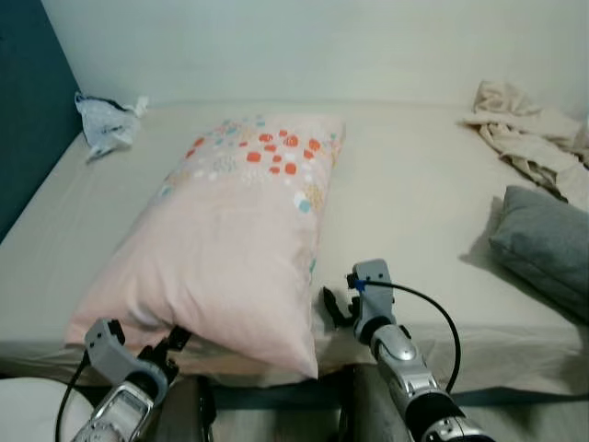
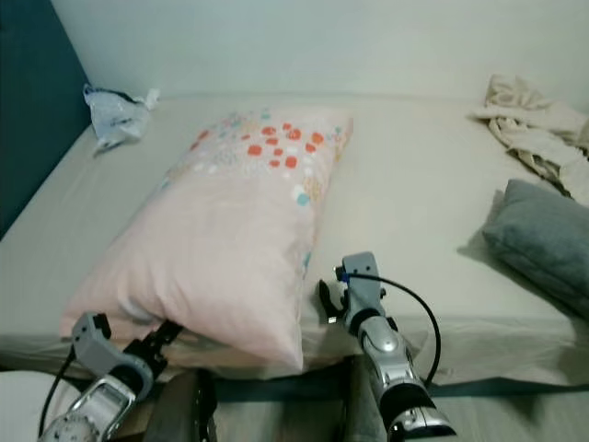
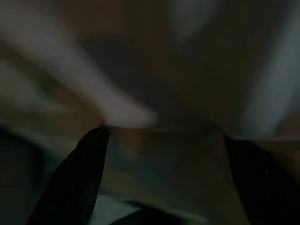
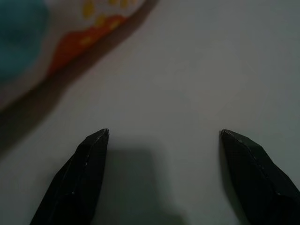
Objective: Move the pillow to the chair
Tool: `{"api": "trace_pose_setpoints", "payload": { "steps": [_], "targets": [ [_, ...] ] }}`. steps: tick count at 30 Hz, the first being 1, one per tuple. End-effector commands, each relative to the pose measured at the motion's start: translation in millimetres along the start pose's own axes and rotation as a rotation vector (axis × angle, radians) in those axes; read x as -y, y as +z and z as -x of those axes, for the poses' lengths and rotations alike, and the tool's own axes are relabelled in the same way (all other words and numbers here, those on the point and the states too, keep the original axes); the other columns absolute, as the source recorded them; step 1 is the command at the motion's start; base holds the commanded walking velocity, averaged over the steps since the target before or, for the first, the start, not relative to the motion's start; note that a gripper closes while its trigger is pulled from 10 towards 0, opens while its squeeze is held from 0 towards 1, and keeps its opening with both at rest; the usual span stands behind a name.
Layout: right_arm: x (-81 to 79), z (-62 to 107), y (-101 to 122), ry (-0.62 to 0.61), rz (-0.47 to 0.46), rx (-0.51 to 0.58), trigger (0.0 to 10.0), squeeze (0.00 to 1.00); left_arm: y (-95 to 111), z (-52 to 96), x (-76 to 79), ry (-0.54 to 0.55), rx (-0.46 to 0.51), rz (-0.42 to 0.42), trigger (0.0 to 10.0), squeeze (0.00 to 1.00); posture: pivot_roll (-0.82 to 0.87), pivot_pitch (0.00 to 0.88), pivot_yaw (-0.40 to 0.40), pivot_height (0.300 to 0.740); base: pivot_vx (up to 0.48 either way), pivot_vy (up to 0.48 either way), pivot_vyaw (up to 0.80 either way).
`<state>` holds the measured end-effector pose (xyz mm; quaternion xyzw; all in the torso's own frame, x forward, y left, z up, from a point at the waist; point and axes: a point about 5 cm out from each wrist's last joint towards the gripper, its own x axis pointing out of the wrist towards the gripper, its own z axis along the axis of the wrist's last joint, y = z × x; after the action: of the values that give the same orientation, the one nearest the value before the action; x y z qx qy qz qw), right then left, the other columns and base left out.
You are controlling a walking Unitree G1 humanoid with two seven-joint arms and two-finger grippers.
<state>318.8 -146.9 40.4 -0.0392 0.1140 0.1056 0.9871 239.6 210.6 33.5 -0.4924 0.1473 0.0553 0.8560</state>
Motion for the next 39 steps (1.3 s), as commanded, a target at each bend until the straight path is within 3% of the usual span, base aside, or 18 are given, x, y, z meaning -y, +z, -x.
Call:
{"api": "trace_pose_setpoints", "payload": {
  "steps": [1,7,13,16,19,20,21,27,30,39],
  "targets": [
    [2.8,2.2,-4.5,-0.011,-0.008,-0.018,10.0,0.0,1.5,5.1,2.5,-0.069,0.005,0.04,10.0,0.0,0.02,0.128,-0.033,0.513,0.0,0.0,0.0],
    [3.7,2.5,-5.4,-0.01,0.01,-0.026,10.0,0.0,4.0,22.8,-8.4,-0.103,-0.025,0.076,10.0,0.0,0.02,0.125,-0.032,0.513,0.0,0.0,0.0],
    [-0.1,2.1,-6.5,0.0,0.008,-0.03,10.0,0.0,7.6,42.8,-19.8,-0.101,-0.07,-0.052,10.0,0.0,0.04,0.121,-0.039,0.513,0.0,0.0,0.0],
    [-2.1,1.1,-5.7,0.008,0.008,-0.03,10.0,0.0,22.6,53.4,-26.5,-0.104,0.021,-0.087,10.0,0.0,0.05,0.121,-0.045,0.513,0.0,0.0,0.0],
    [-2.7,0.3,-5.1,0.012,0.009,-0.031,10.0,0.0,32.0,54.4,-31.3,-0.069,0.095,-0.064,10.0,0.0,0.05,0.121,-0.05,0.513,0.0,0.0,0.0],
    [-3.8,-1.0,-3.8,0.018,0.011,-0.031,10.0,0.0,44.6,48.6,-36.8,0.01,0.226,0.006,10.0,0.0,0.05,0.123,-0.056,0.513,0.0,0.0,0.0],
    [-4.2,-1.4,-3.3,0.021,0.013,-0.031,10.0,0.0,48.2,46.3,-38.7,0.038,0.268,0.032,10.0,0.0,0.05,0.123,-0.056,0.513,0.0,0.0,0.0],
    [-5.5,-3.1,-0.7,0.026,0.013,-0.025,10.0,0.0,56.6,30.8,-31.9,0.04,0.388,0.162,10.0,0.0,0.04,0.125,-0.058,0.513,0.0,0.0,0.0],
    [-4.4,-2.9,-0.6,0.024,0.013,-0.024,10.0,0.0,43.9,11.7,-18.5,0.007,0.317,0.17,10.0,0.0,0.04,0.125,-0.054,0.513,0.0,0.0,0.0],
    [-3.6,-1.7,-2.3,0.018,0.012,-0.026,10.0,0.0,22.2,-10.4,4.4,-0.052,0.224,0.143,10.0,0.0,0.03,0.126,-0.044,0.513,0.0,0.0,0.0]
  ]
}}
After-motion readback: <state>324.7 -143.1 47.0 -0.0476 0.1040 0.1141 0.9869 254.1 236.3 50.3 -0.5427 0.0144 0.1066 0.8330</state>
